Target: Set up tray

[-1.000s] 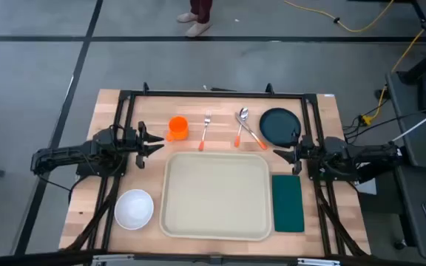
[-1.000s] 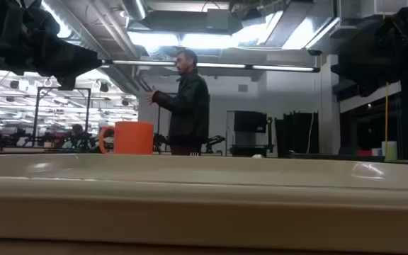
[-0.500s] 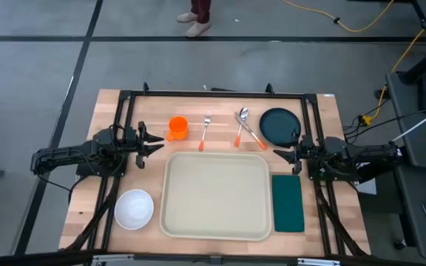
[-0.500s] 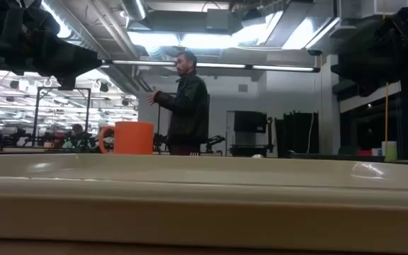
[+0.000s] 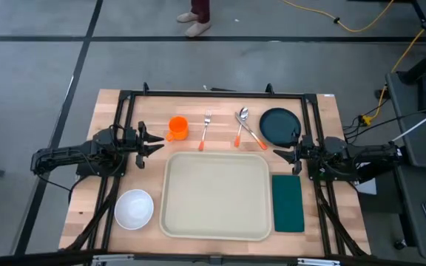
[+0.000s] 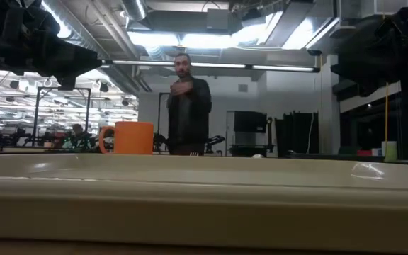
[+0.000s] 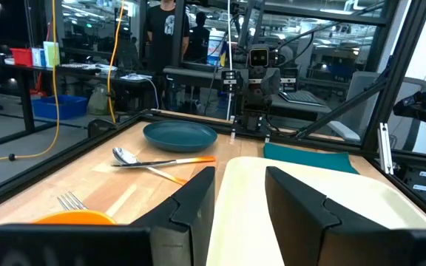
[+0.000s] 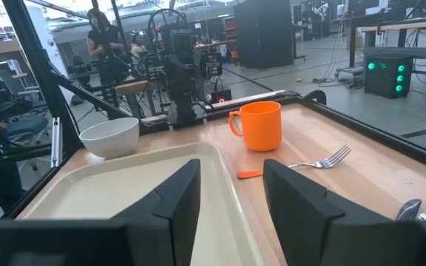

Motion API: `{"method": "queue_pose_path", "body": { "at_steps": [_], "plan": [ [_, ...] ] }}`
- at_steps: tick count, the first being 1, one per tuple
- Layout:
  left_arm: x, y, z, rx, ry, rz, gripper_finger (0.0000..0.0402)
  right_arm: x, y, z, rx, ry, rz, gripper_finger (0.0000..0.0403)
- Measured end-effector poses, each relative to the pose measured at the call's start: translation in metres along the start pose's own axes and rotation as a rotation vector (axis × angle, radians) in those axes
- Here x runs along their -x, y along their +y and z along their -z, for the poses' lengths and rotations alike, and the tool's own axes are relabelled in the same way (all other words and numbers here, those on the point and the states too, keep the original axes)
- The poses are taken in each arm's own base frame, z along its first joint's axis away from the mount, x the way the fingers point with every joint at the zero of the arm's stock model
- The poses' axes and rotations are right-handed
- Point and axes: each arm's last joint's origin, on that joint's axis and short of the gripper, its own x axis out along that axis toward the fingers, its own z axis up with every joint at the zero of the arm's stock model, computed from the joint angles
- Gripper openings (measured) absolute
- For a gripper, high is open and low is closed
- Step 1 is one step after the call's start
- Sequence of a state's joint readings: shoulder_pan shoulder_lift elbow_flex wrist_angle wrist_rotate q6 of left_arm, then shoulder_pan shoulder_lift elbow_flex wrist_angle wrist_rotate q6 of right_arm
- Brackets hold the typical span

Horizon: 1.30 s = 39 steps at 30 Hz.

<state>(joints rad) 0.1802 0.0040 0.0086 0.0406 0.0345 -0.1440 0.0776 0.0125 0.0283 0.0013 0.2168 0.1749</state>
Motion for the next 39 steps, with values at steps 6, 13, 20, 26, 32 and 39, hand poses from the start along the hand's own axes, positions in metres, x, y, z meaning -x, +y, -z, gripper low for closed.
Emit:
{"method": "queue_pose_path", "body": {
  "at_steps": [6, 13, 20, 26, 32, 39],
  "plan": [
    [0.0, 0.0, 0.0, 0.0, 0.0, -0.001, 0.0116, 0.0, 0.0, 0.0, 0.0, 0.001, 0.0, 0.0154],
    [0.0, 0.0, 0.0, 0.0, 0.0, 0.0, 0.0116, 0.0, 0.0, 0.0, -0.037, 0.0, 0.0, 0.0154],
    [0.0, 0.0, 0.0, 0.0, 0.0, 0.0, 0.0116, 0.0, 0.0, -0.007, 0.016, -0.079, -0.001, 0.0154],
    [0.0, 0.0, 0.0, 0.0, 0.0, 0.0, 0.0116, 0.004, 0.001, -0.03, 0.023, -0.246, 0.001, 0.0154],
    [0.0, 0.0, -0.001, -0.001, -0.016, 0.001, 0.0116, 0.01, 0.001, -0.063, -0.066, -0.352, 0.136, 0.0154],
    [0.001, 0.0, -0.01, 0.089, -0.112, -0.044, 0.0116, 0.027, 0.001, -0.106, -0.16, -0.568, 0.253, 0.0154]
  ]
}}
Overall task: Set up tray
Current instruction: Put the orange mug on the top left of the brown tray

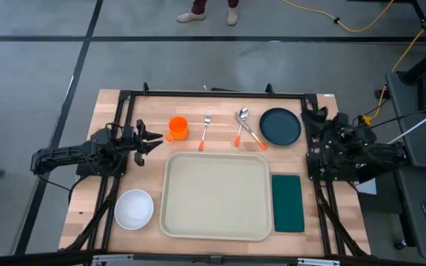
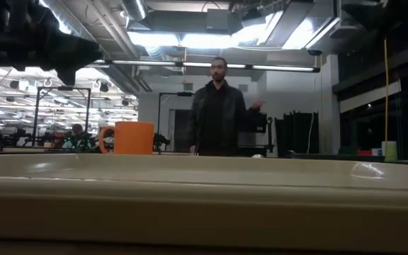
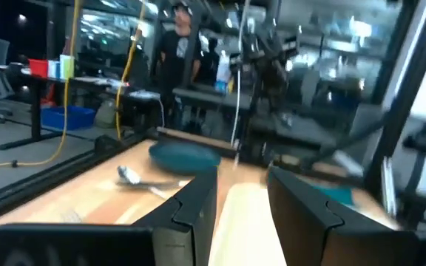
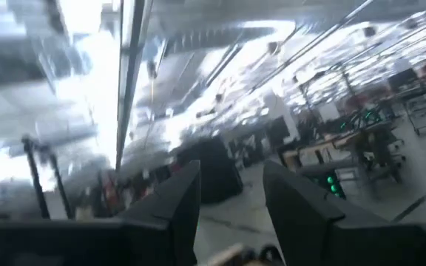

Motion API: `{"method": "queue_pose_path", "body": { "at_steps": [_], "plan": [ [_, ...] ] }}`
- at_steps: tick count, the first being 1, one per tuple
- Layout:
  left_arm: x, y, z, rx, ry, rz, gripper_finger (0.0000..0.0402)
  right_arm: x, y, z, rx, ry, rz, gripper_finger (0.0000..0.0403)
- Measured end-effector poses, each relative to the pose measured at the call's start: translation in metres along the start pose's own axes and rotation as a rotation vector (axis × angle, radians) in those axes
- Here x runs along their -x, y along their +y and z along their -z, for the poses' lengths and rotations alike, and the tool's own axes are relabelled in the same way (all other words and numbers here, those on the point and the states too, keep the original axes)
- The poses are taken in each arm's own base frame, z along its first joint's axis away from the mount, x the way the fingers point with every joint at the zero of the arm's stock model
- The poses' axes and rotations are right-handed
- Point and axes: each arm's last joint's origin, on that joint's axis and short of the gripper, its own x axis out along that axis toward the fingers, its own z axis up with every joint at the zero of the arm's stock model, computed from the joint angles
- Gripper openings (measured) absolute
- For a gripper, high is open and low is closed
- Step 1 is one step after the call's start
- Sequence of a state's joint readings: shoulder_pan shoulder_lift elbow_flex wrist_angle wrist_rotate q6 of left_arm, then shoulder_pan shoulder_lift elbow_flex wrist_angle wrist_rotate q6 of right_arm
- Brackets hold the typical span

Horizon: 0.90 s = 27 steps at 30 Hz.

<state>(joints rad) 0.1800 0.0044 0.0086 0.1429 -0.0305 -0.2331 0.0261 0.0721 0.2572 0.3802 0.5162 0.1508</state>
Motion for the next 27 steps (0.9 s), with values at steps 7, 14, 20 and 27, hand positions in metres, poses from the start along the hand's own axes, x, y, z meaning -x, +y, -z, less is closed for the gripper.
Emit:
{"method": "queue_pose_path", "body": {
  "at_steps": [7, 14, 20, 27],
  "plan": [
    [0.003, 0.0, -0.024, 0.168, -0.255, -0.121, 0.0116, 0.0, 0.001, -0.009, -0.021, -0.042, 0.008, 0.0154],
    [0.011, -0.006, -0.063, 0.194, -0.391, -0.183, 0.0116, 0.0, 0.002, -0.016, -0.065, -0.107, 0.003, 0.0154],
    [0.011, -0.014, -0.095, 0.163, -0.428, -0.172, 0.0116, 0.0, 0.0, -0.017, -0.122, -0.122, 0.069, 0.0154],
    [-0.013, -0.025, -0.123, 0.135, -0.332, -0.064, 0.0116, -0.004, 0.0, -0.003, -0.098, -0.011, 0.087, 0.0154]
  ]
}}
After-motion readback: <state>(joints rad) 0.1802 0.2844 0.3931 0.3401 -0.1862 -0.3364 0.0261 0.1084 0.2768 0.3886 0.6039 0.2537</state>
